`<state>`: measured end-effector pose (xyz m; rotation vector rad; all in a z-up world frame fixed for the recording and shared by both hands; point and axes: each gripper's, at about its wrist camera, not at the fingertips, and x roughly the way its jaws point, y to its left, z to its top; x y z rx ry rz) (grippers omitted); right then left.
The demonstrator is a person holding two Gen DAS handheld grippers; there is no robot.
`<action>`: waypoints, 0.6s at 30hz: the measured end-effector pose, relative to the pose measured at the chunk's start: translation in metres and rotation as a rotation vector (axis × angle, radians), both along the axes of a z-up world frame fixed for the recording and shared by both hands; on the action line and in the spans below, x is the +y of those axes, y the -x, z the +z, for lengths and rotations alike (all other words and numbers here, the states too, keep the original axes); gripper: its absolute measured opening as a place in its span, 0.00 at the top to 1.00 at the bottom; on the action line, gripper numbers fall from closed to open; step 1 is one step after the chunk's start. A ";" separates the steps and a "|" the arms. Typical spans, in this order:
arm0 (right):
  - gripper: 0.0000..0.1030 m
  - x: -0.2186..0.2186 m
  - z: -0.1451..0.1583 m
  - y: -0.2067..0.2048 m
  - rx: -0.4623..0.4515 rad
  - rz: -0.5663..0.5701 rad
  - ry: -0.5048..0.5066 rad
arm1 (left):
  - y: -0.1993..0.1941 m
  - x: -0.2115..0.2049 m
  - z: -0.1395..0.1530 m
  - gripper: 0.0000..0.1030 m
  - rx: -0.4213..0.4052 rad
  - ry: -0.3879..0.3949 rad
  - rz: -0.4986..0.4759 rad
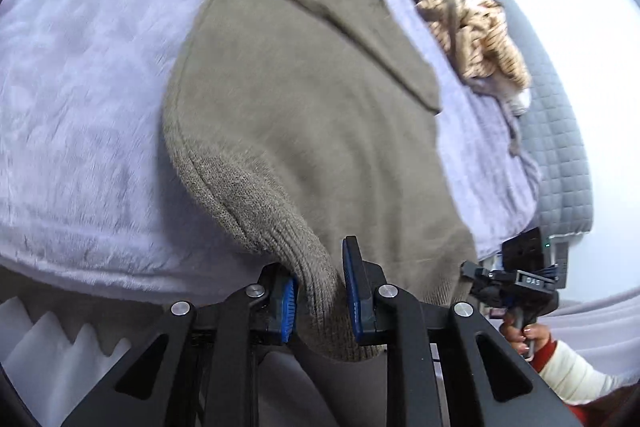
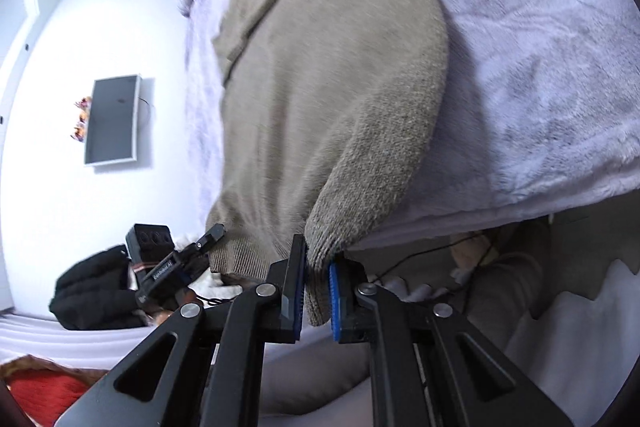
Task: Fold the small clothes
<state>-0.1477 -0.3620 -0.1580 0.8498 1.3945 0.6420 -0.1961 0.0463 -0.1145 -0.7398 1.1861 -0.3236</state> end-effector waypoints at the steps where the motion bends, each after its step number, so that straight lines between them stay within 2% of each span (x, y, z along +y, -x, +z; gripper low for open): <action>1: 0.89 -0.002 0.005 -0.001 -0.013 -0.007 -0.015 | -0.001 0.004 0.005 0.78 -0.012 0.011 -0.002; 9: 0.91 0.000 0.041 -0.031 -0.074 -0.045 -0.130 | -0.034 0.019 0.028 0.78 -0.063 0.073 0.065; 18: 0.94 -0.004 0.082 -0.122 -0.133 -0.099 -0.262 | -0.102 0.035 0.055 0.78 -0.117 0.103 0.177</action>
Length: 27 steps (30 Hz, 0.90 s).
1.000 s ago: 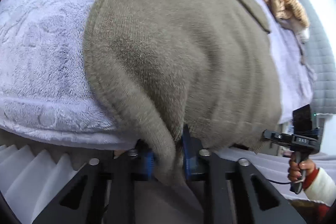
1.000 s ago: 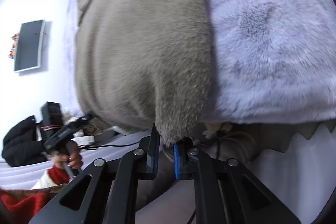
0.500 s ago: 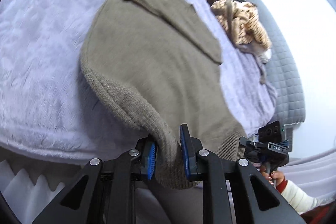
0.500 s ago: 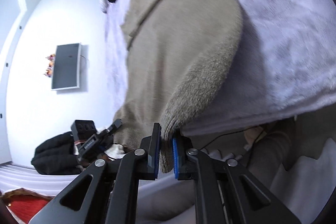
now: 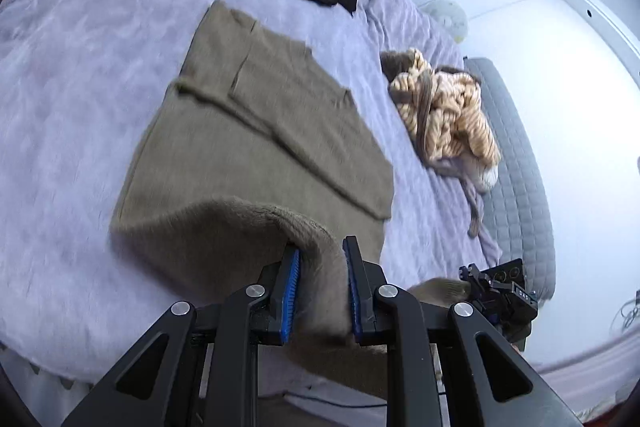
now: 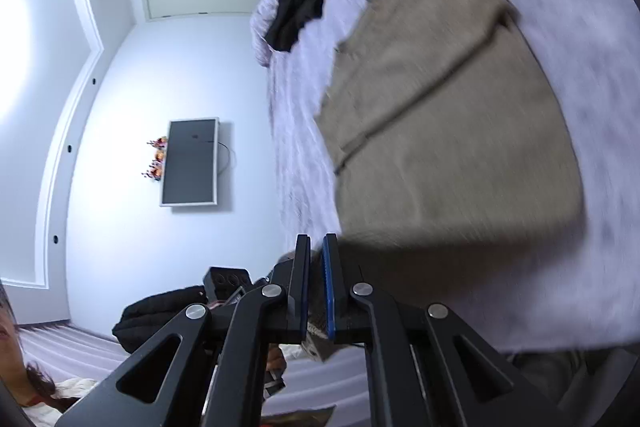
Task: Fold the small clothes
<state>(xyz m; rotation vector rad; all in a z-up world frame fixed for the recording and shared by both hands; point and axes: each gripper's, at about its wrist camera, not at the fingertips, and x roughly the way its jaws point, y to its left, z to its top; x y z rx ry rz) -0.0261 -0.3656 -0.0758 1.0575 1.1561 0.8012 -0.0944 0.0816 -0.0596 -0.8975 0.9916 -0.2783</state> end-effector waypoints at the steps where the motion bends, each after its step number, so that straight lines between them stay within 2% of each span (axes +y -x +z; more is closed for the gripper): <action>1: 0.94 0.002 0.005 -0.015 -0.011 -0.006 -0.013 | -0.013 0.002 0.004 0.78 -0.011 -0.002 0.009; 4: 0.94 0.010 0.016 -0.059 -0.034 0.009 0.017 | -0.053 0.004 0.012 0.78 -0.032 -0.028 0.024; 6: 0.94 0.017 0.017 -0.079 -0.027 0.060 0.155 | -0.074 0.002 0.013 0.78 -0.018 -0.089 0.012; 7: 0.92 0.022 0.013 -0.085 -0.015 0.107 0.256 | -0.080 0.001 0.012 0.78 0.002 -0.116 0.006; 10: 0.90 0.035 -0.007 -0.083 0.024 0.278 0.512 | -0.091 -0.005 -0.005 0.78 0.114 -0.229 -0.030; 12: 0.75 0.046 -0.021 -0.075 0.020 0.376 0.641 | -0.091 -0.008 -0.019 0.75 0.173 -0.296 -0.070; 13: 0.52 0.050 -0.027 -0.072 0.015 0.408 0.674 | -0.092 -0.012 -0.025 0.58 0.189 -0.328 -0.100; 14: 0.35 0.055 -0.033 -0.069 0.008 0.439 0.696 | -0.092 -0.016 -0.030 0.43 0.194 -0.365 -0.139; 15: 0.35 0.060 -0.040 -0.067 -0.003 0.471 0.713 | -0.091 -0.019 -0.033 0.27 0.184 -0.401 -0.175; 17: 0.35 0.072 -0.048 -0.066 -0.020 0.528 0.739 | -0.094 -0.034 -0.038 0.27 0.160 -0.486 -0.285; 19: 0.35 0.086 -0.053 -0.069 -0.045 0.585 0.762 | -0.100 -0.052 -0.047 0.27 0.154 -0.534 -0.430; 23: 0.35 0.101 -0.064 -0.076 -0.068 0.658 0.819 | -0.112 -0.090 -0.064 0.27 0.142 -0.587 -0.654; 27: 0.35 0.112 -0.077 -0.079 -0.059 0.720 0.823 | -0.118 -0.124 -0.086 0.27 0.172 -0.616 -0.824</action>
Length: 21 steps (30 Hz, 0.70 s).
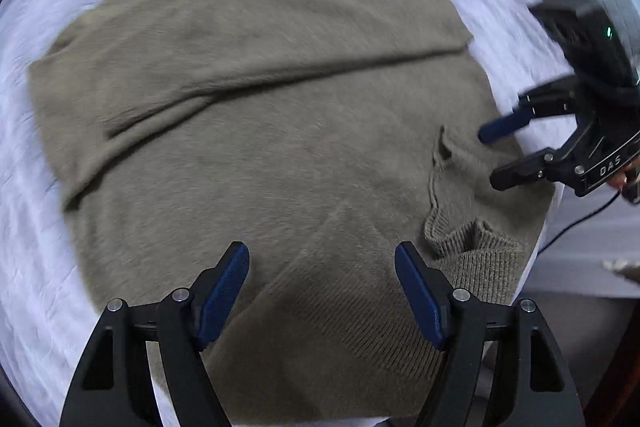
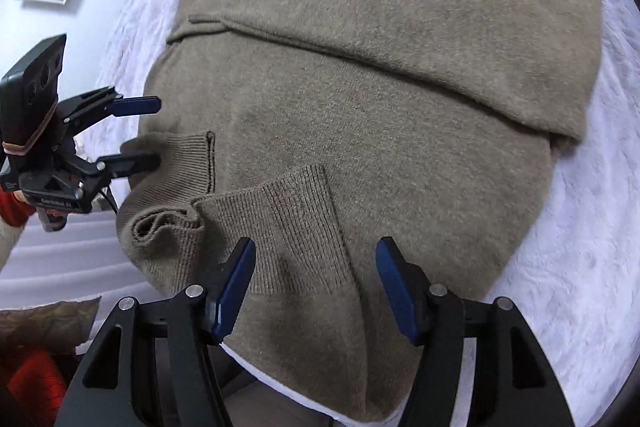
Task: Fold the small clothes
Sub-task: 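Carry the hem with both grippers toward the collar, folding the sweater in half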
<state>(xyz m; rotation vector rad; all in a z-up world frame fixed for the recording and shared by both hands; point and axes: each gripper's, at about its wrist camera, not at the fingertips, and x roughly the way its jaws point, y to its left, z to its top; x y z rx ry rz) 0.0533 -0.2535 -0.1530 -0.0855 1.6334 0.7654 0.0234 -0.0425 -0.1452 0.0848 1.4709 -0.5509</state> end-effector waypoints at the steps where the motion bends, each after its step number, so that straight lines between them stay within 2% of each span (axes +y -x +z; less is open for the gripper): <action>1: 0.36 0.004 -0.003 0.002 0.004 0.016 0.009 | 0.001 -0.007 -0.004 0.28 0.012 -0.027 -0.027; 2: 0.40 0.009 -0.006 0.004 0.007 0.040 0.027 | 0.003 -0.015 -0.007 0.33 0.016 -0.056 -0.060; 3: 0.46 0.016 -0.009 0.009 -0.003 0.076 0.054 | 0.008 -0.022 -0.009 0.59 0.017 -0.078 -0.104; 4: 0.68 0.023 -0.010 0.013 -0.022 0.108 0.081 | 0.012 -0.026 -0.012 0.89 0.024 -0.094 -0.134; 5: 0.94 0.027 -0.010 0.018 -0.055 0.147 0.120 | 0.016 -0.029 -0.014 0.93 0.031 -0.111 -0.157; 7: 0.94 0.027 -0.001 0.024 -0.119 0.158 0.132 | 0.023 -0.026 -0.007 0.93 0.016 -0.091 -0.157; 8: 0.94 0.023 0.006 0.022 -0.132 0.126 0.117 | 0.024 -0.021 0.000 0.93 0.010 -0.063 -0.124; 11: 0.94 -0.002 0.031 0.008 -0.143 -0.030 0.046 | 0.018 0.007 0.023 0.93 -0.025 0.030 0.029; 15: 0.94 -0.027 0.057 -0.016 -0.191 -0.146 0.011 | 0.001 0.053 0.050 0.93 -0.080 0.123 0.280; 18: 0.94 -0.030 0.077 -0.035 -0.266 -0.173 0.017 | -0.012 0.076 0.065 0.93 -0.131 0.151 0.386; 21: 0.94 -0.026 0.098 -0.059 -0.350 -0.199 0.015 | -0.026 0.088 0.082 0.93 -0.200 0.155 0.435</action>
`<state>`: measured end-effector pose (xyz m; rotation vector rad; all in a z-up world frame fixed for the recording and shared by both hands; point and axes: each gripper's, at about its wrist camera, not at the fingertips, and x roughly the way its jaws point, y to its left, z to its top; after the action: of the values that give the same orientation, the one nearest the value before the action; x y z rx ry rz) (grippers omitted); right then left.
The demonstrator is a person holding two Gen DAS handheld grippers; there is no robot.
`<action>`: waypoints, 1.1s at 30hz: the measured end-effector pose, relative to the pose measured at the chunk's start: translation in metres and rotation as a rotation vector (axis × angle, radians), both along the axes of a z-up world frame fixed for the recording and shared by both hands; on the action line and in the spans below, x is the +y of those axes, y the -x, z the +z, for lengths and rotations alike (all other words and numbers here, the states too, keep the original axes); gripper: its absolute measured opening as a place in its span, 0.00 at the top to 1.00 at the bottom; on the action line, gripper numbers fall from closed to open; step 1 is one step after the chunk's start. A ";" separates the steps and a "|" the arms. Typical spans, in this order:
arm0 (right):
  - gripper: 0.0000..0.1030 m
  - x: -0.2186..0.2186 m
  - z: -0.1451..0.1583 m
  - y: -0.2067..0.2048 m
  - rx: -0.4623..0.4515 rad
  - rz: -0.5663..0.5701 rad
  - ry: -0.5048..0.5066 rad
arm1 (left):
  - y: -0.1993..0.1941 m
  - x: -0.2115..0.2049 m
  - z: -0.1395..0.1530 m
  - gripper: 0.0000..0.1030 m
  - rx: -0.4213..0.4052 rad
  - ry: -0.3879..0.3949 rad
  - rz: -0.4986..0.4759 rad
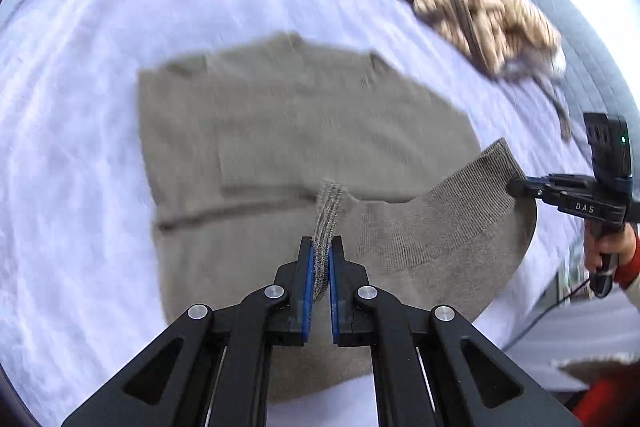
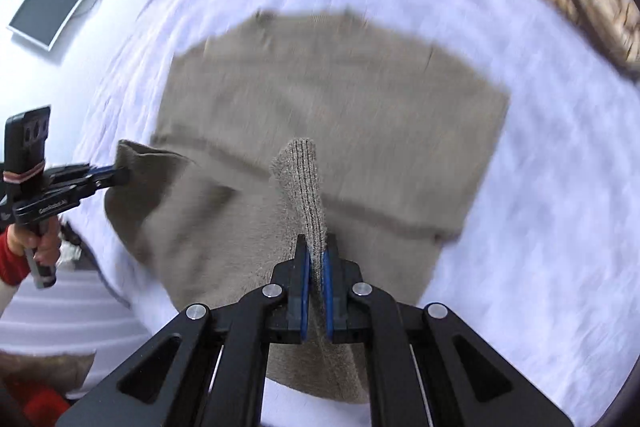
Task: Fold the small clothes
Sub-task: 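Carry the hem with both grippers toward the collar, folding the sweater in half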
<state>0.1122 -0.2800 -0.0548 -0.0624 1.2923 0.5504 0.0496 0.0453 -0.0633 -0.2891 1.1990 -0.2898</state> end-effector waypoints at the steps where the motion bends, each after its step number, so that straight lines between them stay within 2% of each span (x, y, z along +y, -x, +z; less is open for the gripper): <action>1: 0.94 -0.001 0.007 -0.009 -0.027 -0.006 -0.002 | -0.004 0.003 0.003 0.93 -0.018 -0.003 0.008; 7: 0.94 0.005 0.032 -0.050 -0.151 -0.027 -0.004 | -0.047 0.018 0.022 0.93 -0.115 -0.016 0.072; 13: 0.94 0.004 0.042 -0.082 -0.200 -0.080 -0.026 | -0.083 0.034 0.026 0.93 -0.178 -0.002 0.169; 15: 0.94 0.002 0.035 -0.095 -0.184 -0.104 -0.028 | -0.099 0.037 0.018 0.93 -0.172 -0.007 0.198; 21: 0.94 0.002 -0.015 -0.135 -0.115 -0.147 -0.016 | -0.144 0.036 -0.025 0.93 -0.124 -0.059 0.217; 26: 0.94 0.005 -0.057 -0.158 -0.067 -0.164 0.021 | -0.164 0.040 -0.062 0.93 -0.082 -0.096 0.237; 31: 0.94 0.005 -0.086 -0.165 -0.031 -0.180 0.056 | -0.175 0.048 -0.090 0.93 -0.037 -0.114 0.275; 33: 0.94 0.003 -0.092 -0.167 -0.005 -0.191 0.029 | -0.176 0.047 -0.094 0.93 -0.028 -0.110 0.277</action>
<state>0.2789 -0.2774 -0.1465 0.0358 1.2853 0.3681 0.2252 0.0927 -0.1578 -0.3501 1.1274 0.0132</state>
